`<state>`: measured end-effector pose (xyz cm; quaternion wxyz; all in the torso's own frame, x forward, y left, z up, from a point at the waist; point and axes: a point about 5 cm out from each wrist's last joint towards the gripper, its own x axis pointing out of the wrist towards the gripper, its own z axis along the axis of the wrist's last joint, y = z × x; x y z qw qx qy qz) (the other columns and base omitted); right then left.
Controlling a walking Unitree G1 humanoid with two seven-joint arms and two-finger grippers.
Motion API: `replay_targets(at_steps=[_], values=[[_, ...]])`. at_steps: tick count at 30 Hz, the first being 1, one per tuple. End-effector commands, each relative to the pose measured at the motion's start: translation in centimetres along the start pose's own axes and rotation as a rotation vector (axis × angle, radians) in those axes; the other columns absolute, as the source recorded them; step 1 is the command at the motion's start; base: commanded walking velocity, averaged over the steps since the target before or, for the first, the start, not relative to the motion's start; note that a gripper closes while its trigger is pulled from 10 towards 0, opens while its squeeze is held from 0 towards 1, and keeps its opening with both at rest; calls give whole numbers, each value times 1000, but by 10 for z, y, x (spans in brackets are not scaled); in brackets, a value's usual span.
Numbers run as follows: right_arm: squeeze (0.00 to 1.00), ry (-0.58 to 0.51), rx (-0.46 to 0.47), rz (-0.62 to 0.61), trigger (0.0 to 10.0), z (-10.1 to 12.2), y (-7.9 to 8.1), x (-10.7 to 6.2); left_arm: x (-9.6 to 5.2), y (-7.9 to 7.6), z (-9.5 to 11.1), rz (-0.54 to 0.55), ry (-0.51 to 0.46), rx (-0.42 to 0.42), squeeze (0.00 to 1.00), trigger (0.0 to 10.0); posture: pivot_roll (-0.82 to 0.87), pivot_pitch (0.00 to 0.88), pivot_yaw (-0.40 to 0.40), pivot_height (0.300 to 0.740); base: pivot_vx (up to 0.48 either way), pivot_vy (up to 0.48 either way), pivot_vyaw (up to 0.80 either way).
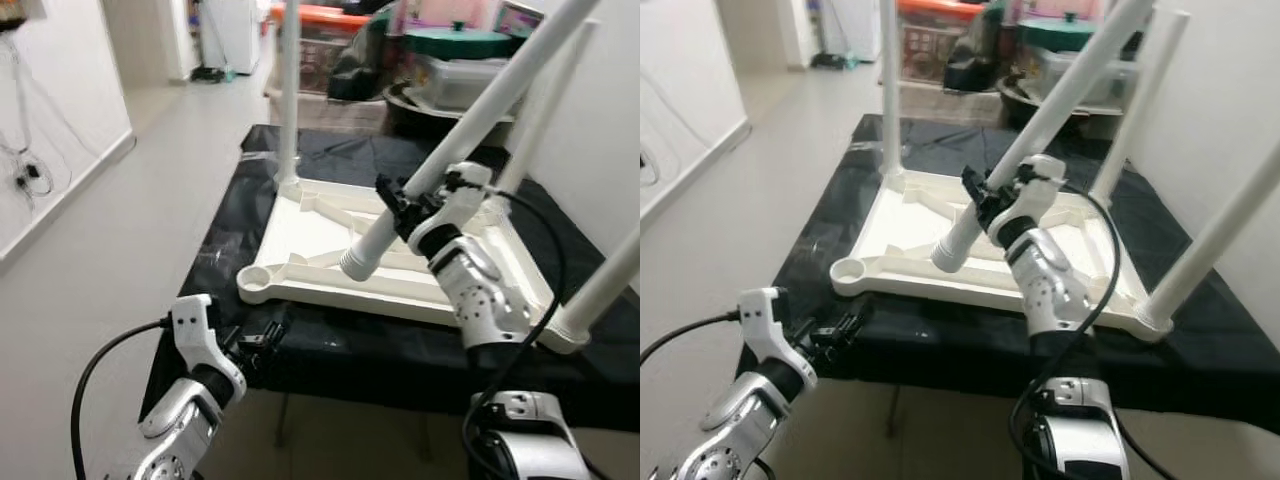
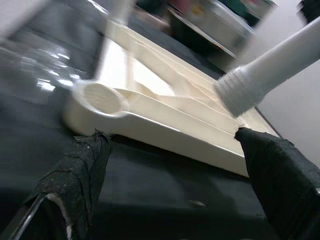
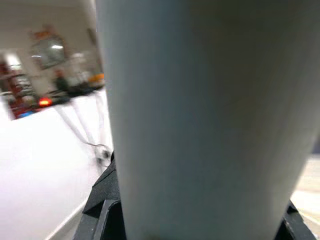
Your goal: Building children table
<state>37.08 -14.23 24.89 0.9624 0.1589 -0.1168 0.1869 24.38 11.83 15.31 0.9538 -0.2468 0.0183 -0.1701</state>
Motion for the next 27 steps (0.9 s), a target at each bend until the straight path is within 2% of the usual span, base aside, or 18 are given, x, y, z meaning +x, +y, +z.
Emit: replay_targets(at_steps=[1,8,12,17,23,27], values=[[0,-35,-52,1,10000,5,6,-1,2,-3,2,21,-24,3,0,10000,113,0,-77,740,0,0,800],[0,-44,-123,-18,10000,2,9,-3,6,2,11,74,-64,32,0,10000,114,0,-79,740,0,0,800],[0,-52,-177,-14,10000,-1,14,-6,6,12,17,142,-99,26,0,10000,114,0,-79,740,0,0,800],[0,-39,-176,-11,10000,-7,18,-7,4,20,20,183,-116,22,0,10000,116,0,-85,740,359,-164,800],[0,-37,-159,-4,10000,-11,21,-9,3,32,25,249,-150,-23,0,10000,115,0,-89,740,380,-84,0],[0,-46,-155,-3,10000,-10,21,-9,4,40,29,300,-165,-18,0,10000,113,0,-91,740,0,0,0]])
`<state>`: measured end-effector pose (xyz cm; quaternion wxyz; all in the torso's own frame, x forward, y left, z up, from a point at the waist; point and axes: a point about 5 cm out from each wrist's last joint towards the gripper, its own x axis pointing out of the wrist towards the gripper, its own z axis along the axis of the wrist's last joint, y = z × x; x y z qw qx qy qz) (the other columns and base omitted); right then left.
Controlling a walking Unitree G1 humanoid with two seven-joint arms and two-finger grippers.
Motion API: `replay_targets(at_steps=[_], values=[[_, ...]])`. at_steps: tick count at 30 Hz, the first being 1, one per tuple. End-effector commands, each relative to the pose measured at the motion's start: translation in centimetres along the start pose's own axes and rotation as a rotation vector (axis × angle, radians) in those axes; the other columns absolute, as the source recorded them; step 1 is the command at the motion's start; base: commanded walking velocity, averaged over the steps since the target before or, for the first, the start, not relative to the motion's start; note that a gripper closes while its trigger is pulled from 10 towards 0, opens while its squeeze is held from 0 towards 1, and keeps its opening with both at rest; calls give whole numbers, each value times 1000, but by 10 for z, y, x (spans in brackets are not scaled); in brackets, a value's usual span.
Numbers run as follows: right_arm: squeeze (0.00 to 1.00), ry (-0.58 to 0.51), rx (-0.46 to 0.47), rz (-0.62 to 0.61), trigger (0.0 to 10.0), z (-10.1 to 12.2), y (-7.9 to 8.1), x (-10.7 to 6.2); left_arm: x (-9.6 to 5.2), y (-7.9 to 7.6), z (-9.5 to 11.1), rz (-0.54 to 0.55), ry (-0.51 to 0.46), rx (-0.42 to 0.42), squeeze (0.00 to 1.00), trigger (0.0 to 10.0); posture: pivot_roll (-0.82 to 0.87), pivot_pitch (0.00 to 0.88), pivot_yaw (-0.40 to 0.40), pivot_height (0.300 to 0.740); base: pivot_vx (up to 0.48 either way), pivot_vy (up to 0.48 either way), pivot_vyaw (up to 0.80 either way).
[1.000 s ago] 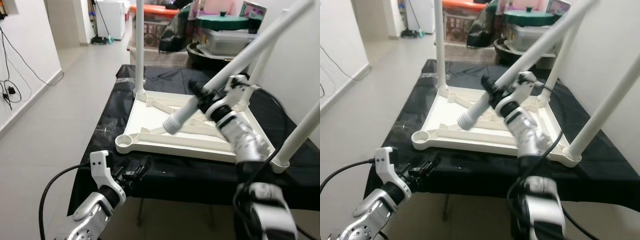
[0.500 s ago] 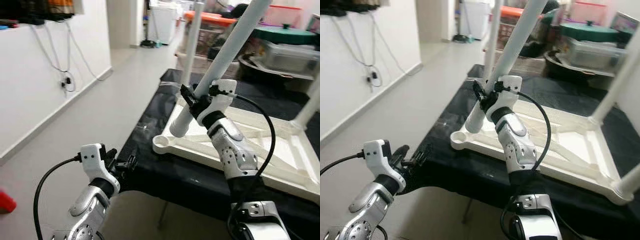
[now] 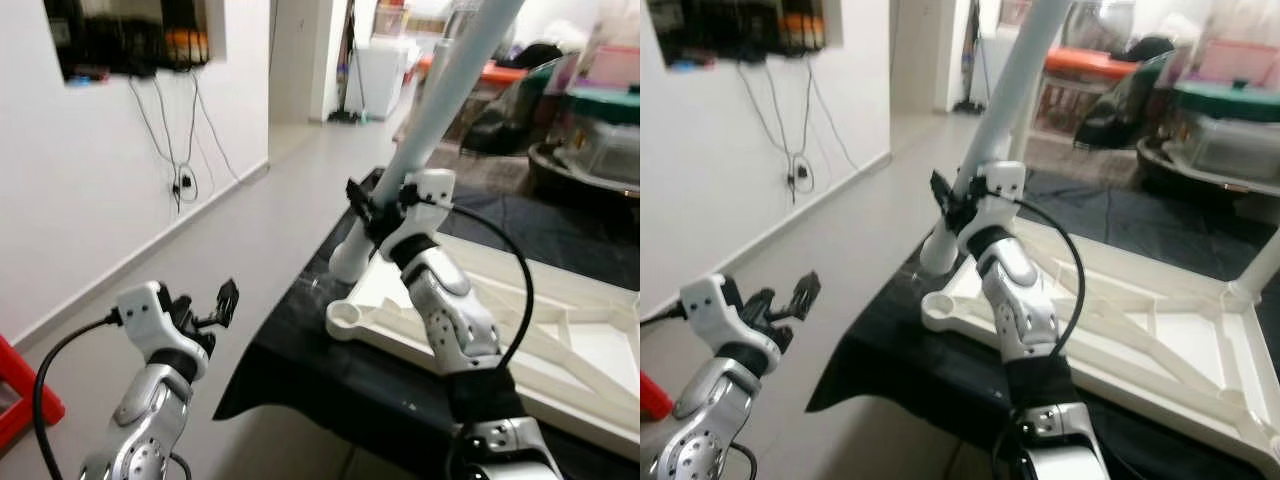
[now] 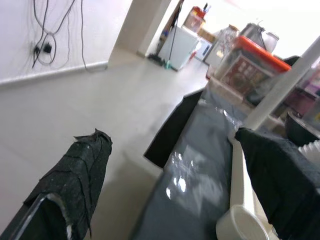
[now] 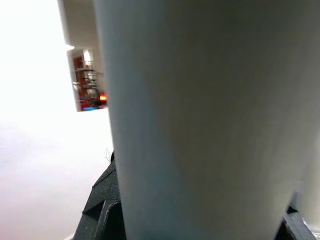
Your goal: Building children table
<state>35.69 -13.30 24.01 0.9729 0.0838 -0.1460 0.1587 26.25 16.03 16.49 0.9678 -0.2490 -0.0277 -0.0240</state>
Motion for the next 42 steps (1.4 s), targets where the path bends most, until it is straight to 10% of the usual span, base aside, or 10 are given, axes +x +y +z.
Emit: replay_targets(at_steps=[1,42], values=[[0,-13,12,27,10000,0,10,3,1,5,-3,41,0,-28,0,10000,113,0,-91,740,0,0,0],[0,11,-74,-7,10000,11,-2,22,-26,-36,-25,-73,95,106,0,10000,105,93,-100,740,0,0,273]])
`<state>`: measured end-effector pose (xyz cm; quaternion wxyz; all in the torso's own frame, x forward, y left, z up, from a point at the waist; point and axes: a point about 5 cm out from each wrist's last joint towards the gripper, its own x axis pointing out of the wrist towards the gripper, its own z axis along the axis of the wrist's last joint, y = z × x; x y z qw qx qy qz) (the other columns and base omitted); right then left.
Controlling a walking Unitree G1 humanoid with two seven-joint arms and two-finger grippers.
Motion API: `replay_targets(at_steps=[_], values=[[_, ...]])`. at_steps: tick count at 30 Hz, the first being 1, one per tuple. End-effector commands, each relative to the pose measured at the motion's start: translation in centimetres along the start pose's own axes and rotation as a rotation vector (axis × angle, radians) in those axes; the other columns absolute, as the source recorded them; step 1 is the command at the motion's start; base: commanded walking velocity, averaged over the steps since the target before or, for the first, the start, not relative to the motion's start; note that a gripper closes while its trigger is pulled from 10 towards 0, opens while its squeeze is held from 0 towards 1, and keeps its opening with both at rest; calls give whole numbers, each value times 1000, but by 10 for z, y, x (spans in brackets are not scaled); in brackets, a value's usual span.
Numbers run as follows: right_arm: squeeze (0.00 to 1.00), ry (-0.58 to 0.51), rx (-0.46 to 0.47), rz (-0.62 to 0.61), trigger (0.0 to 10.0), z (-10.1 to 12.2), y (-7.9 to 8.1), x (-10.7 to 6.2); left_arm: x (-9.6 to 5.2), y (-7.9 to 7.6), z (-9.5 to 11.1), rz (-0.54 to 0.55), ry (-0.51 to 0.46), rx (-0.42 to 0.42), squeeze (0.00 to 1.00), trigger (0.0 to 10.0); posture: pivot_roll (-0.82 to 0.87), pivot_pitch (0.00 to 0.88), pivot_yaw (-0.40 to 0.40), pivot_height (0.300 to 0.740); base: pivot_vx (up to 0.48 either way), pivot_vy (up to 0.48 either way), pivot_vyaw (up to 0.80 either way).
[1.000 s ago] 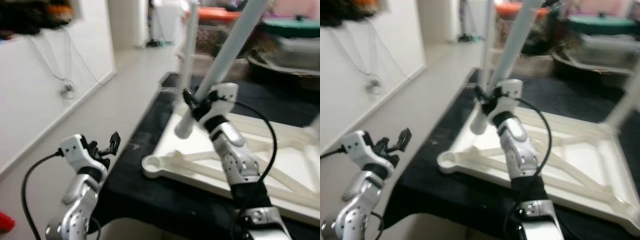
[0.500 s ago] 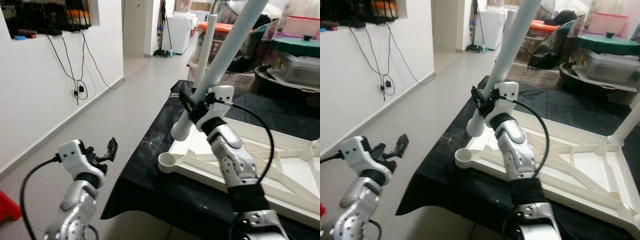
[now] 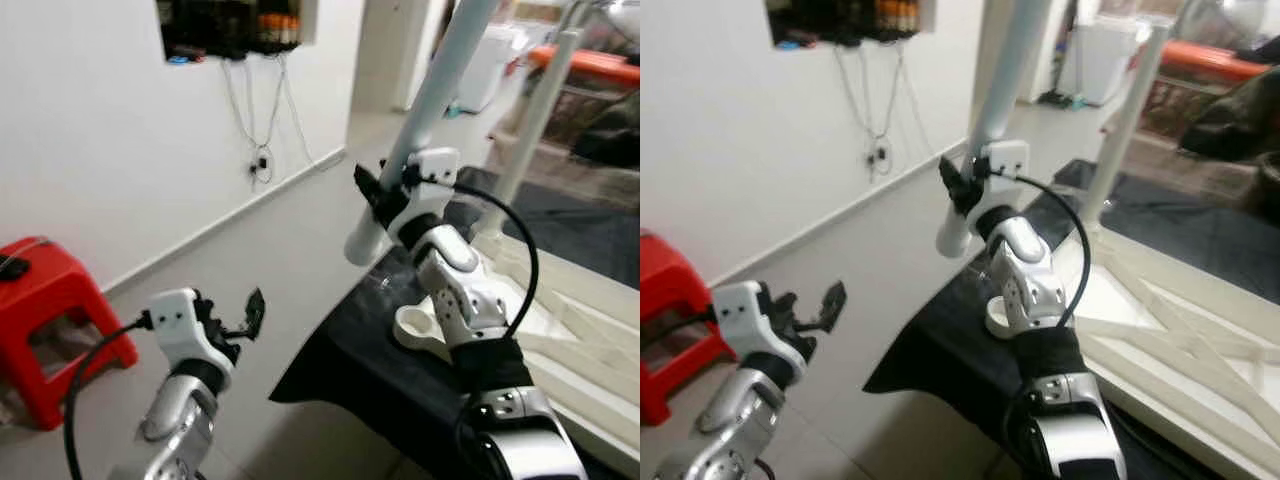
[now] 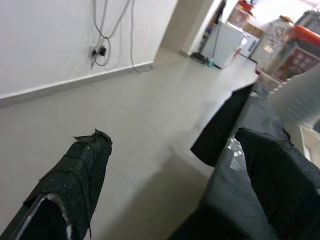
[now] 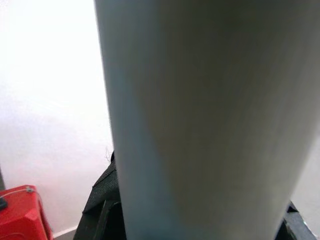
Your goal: Building children table
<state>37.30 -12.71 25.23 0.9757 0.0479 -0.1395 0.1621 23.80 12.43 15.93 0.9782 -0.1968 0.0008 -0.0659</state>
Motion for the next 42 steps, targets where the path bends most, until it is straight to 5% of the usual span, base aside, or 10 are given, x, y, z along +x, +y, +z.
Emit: replay_targets(at_steps=[1,23,28,32,35,38,42], values=[[0,-15,0,-24,10000,5,-4,2,-3,-8,-4,-9,20,7,0,10000,105,96,-100,740,0,0,0],[0,2,1,0,10000,11,-38,9,-14,-14,-4,-19,54,29,0,10000,106,178,-69,740,0,0,-727],[0,126,218,215,10000,-2,-34,14,-18,-19,-4,-36,65,30,0,10000,125,177,-64,740,0,0,0],[0,214,269,279,10000,-11,-30,22,-23,-24,-2,-49,67,21,0,10000,144,174,-66,740,0,0,0],[0,223,333,284,10000,-11,-26,27,-26,-25,-1,-50,70,18,0,10000,151,172,-63,740,0,0,0],[0,178,475,408,10000,-2,-12,31,-30,-26,-3,-48,83,12,0,10000,148,179,-58,740,0,0,0],[0,156,544,507,10000,3,-4,32,-31,-28,-3,-47,89,7,0,10000,153,196,-61,740,0,0,0]])
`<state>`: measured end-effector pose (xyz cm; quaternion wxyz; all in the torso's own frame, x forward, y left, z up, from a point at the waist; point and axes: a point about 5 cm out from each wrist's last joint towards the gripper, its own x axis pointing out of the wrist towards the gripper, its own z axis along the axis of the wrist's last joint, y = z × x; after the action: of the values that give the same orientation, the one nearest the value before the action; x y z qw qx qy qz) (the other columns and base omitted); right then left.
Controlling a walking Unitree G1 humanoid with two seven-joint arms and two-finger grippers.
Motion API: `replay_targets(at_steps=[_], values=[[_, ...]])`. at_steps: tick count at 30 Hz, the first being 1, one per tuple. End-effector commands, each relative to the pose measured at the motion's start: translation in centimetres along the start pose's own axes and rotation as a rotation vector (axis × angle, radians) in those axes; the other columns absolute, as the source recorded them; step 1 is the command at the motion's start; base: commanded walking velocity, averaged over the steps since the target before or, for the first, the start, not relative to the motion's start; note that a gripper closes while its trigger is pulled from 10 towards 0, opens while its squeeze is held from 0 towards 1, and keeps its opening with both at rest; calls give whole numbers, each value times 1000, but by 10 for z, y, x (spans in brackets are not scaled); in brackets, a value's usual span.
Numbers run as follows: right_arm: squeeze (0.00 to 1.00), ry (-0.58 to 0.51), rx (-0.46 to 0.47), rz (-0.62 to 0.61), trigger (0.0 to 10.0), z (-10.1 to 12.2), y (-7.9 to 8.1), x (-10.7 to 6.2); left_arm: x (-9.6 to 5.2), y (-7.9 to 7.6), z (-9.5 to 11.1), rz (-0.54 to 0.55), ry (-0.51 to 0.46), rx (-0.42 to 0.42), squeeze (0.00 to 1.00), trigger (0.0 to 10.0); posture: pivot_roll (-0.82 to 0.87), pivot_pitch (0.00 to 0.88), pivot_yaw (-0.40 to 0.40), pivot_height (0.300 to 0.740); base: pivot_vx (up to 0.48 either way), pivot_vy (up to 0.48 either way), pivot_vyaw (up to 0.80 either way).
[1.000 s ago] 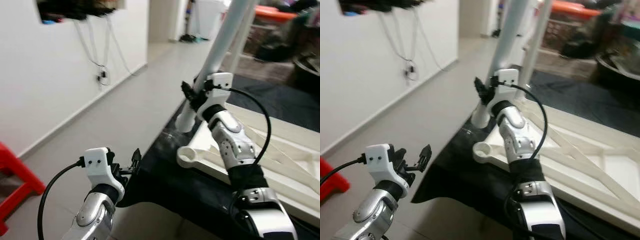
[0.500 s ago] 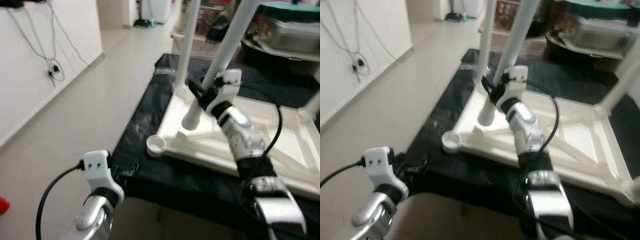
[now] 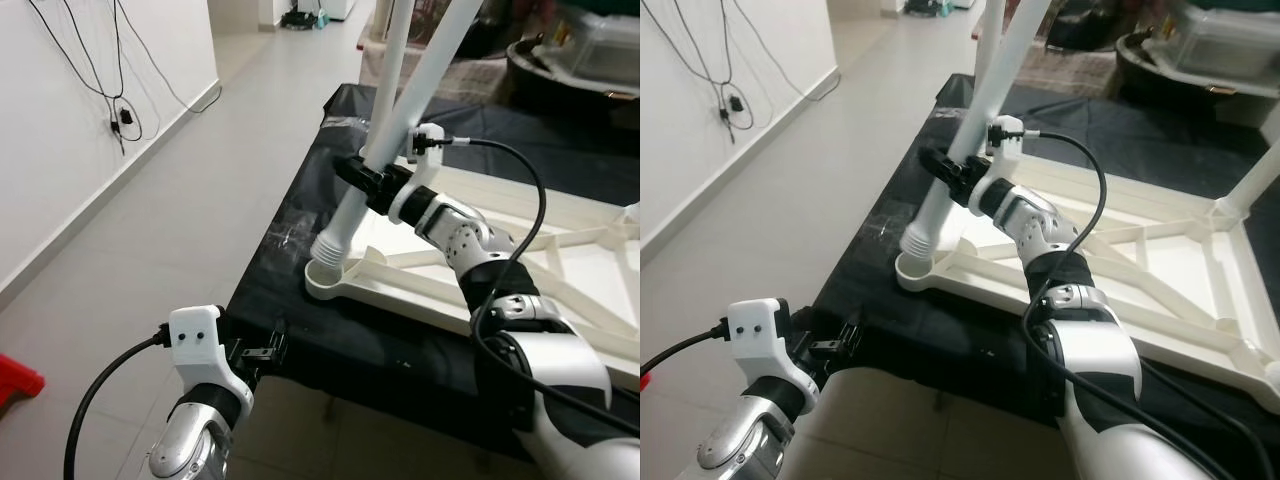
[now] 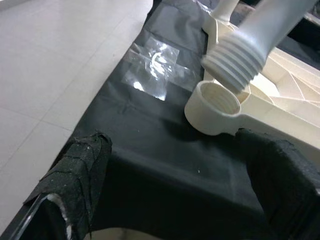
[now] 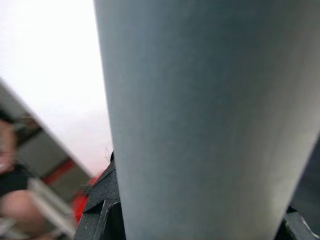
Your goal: Building children table
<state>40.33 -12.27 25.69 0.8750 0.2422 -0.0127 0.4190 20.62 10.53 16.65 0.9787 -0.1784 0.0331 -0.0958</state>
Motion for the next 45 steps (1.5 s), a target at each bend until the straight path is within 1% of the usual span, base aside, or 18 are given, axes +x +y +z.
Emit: replay_targets(at_steps=[1,6,7,8,16,18,19,21,26,28,33,35,38,40,42,45], values=[[0,-26,32,56,10000,6,4,3,-2,-5,-1,-3,12,-25,0,10000,153,196,-61,740,0,0,0],[0,-25,40,60,10000,4,4,3,-3,-5,-1,-2,12,-27,0,10000,156,202,-61,740,0,0,0],[0,-8,16,44,10000,-5,3,5,-5,-5,0,3,13,-30,0,10000,163,207,-61,740,0,0,0],[0,-10,2,31,10000,-8,1,4,-6,-5,1,5,14,-31,0,10000,163,208,-60,740,0,0,0],[0,-36,-43,1,10000,-8,-3,1,-8,-7,2,6,14,-33,0,10000,157,212,-56,740,0,0,0],[0,-43,-96,45,10000,-6,0,0,-8,-8,2,4,15,-32,0,10000,160,215,-57,740,0,0,0],[0,-43,-96,45,10000,-6,0,0,-8,-8,2,4,15,-32,0,10000,160,215,-57,740,0,0,0],[0,-31,-134,91,10000,-5,3,-1,-8,-8,2,3,16,-32,0,10000,159,213,-56,740,0,0,0],[0,13,-155,145,10000,-10,6,-4,-8,-8,2,5,18,-32,0,10000,158,212,-54,740,0,0,0],[0,67,-152,197,10000,-17,7,-7,-8,-8,2,4,19,-31,0,10000,157,211,-53,740,0,0,0],[0,81,-159,200,10000,-21,5,-9,-8,-7,2,7,20,-31,0,10000,159,213,-56,740,0,0,0],[0,73,-184,197,10000,-22,6,-8,-8,-7,3,8,19,-31,0,10000,159,213,-53,740,0,0,0],[0,74,-193,195,10000,-23,6,-8,-8,-7,3,8,20,-31,0,10000,159,213,-52,740,0,0,0],[0,74,-207,192,10000,-23,7,-7,-8,-7,3,8,20,-31,0,10000,158,212,-52,740,0,0,0],[0,65,-251,168,10000,-22,6,-6,-9,-8,3,6,21,-32,0,10000,157,214,-52,740,0,0,0],[0,68,-269,159,10000,-22,6,-6,-8,-8,3,6,21,-33,0,10000,158,214,-55,740,0,0,0]])
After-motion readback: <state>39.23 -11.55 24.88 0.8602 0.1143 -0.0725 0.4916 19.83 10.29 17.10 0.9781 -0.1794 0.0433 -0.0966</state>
